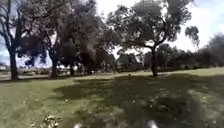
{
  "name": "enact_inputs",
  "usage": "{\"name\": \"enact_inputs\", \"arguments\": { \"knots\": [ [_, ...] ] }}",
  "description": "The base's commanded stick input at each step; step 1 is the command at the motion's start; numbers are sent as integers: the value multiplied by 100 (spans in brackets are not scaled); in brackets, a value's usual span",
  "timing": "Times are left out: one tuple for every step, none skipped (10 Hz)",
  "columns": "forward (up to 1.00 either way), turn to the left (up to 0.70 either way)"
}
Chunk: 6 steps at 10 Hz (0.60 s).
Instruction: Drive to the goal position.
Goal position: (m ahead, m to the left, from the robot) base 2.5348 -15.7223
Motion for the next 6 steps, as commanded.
{"name": "enact_inputs", "arguments": {
  "knots": [
    [70, 0],
    [70, 0],
    [70, 0],
    [70, 0],
    [70, 0],
    [70, 0]
  ]
}}
